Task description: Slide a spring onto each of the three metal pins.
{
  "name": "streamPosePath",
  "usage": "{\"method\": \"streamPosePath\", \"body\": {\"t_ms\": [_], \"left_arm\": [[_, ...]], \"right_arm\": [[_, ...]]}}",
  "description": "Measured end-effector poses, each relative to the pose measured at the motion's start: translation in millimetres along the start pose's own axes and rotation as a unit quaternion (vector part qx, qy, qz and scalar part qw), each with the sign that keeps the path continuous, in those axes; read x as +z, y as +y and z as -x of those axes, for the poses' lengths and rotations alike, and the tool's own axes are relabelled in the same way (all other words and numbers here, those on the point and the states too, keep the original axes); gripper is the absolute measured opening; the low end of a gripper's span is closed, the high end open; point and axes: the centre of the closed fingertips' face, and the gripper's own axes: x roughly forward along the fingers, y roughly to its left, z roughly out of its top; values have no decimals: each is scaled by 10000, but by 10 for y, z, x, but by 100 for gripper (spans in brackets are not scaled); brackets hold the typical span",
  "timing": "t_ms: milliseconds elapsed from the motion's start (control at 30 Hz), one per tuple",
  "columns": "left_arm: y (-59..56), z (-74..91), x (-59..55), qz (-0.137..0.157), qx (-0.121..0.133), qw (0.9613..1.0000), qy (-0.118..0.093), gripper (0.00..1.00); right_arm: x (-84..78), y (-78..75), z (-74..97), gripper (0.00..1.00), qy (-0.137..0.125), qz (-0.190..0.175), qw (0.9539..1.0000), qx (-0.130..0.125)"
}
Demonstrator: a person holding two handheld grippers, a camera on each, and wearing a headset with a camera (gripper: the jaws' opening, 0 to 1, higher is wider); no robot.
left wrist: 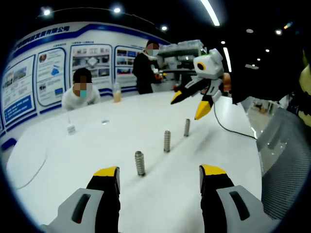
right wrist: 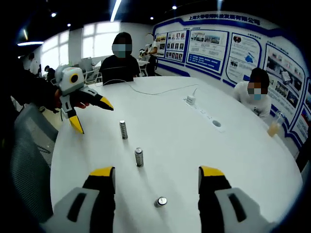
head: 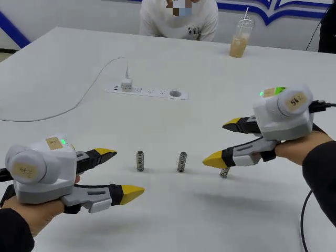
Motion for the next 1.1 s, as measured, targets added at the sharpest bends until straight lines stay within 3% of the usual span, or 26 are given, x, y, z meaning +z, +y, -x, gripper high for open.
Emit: {"method": "streamPosePath", "body": {"t_ms": [167, 367, 567, 833, 1100], "left_arm": [[17, -1, 23, 70, 31, 10000, -60, 70], [18, 8, -15, 117, 26, 9999, -58, 73], [1, 14, -37, 134, 15, 9999, -39, 74], [-16, 42, -56, 136, 26, 9999, -62, 75], [-25, 58, -74, 162, 54, 9998, -60, 76]], "right_arm": [[-97, 1, 116, 74, -262, 14, 9995, -149], [-263, 93, 171, 75, -388, -31, 9991, -166], [-342, 96, 231, 78, -660, -191, 9968, -398], [-528, 169, 313, 79, -668, -317, 9961, -470], [-531, 194, 363, 79, -759, -439, 9947, -536]]}}
